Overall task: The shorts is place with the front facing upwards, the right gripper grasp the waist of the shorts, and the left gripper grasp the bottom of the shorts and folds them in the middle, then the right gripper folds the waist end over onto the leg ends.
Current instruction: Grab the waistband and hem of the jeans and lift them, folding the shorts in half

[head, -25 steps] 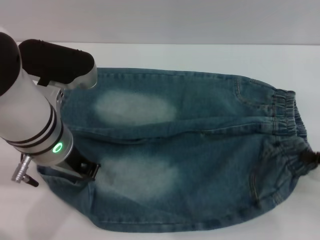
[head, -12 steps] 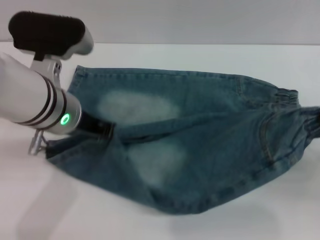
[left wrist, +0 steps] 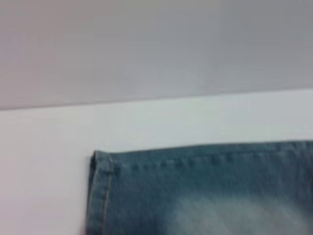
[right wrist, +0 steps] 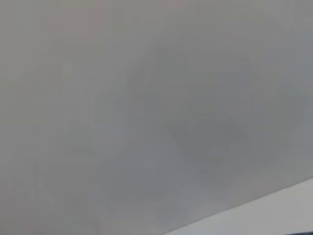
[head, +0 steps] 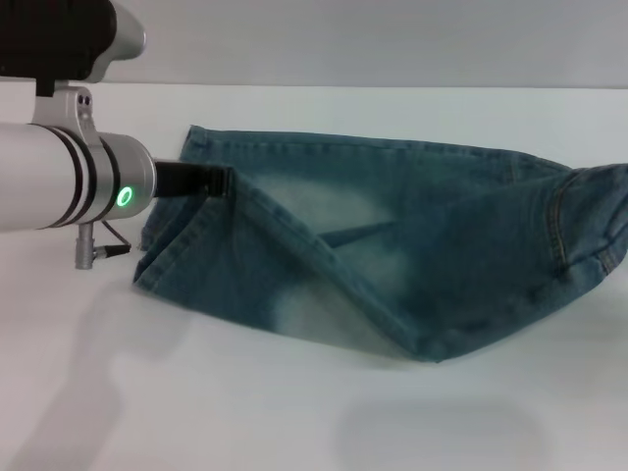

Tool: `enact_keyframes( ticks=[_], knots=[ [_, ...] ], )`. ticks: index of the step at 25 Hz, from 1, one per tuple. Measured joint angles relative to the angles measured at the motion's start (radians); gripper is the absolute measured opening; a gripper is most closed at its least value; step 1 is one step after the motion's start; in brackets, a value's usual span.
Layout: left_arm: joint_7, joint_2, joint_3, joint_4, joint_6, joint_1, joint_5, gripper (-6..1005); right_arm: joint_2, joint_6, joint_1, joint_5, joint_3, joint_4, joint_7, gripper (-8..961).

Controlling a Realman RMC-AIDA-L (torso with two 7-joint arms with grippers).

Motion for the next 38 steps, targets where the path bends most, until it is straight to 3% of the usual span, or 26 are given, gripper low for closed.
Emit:
enact_keyframes(
  ticks=[8, 13, 16, 21, 38],
  knots=[
    [-0.012, -0.003, -0.003, -0.038, 0.114, 0.012, -0.004, 123, 0.006, 0.011, 0.008, 0.039, 0.116, 0.056, -0.020, 53],
    [-0.036, -0.003, -0.011, -0.077, 0.203, 0.020, -0.011, 125, -0.019, 0.052, -0.004, 0.142, 0.166, 0.213, -0.069, 61],
    [-0.054, -0.002, -0.012, -0.111, 0.289, 0.025, -0.040, 127, -0.022, 0.084, -0.006, 0.159, 0.182, 0.269, -0.071, 65],
    [-0.057, -0.001, -0.012, -0.182, 0.399, 0.021, -0.093, 129, -0.016, 0.131, 0.002, 0.164, 0.219, 0.341, -0.067, 73],
    [-0.051, -0.001, -0.016, -0.391, 0.524, -0.089, -0.133, 136, 0.028, 0.319, 0.034, 0.217, 0.288, 0.402, -0.121, 98]
  ],
)
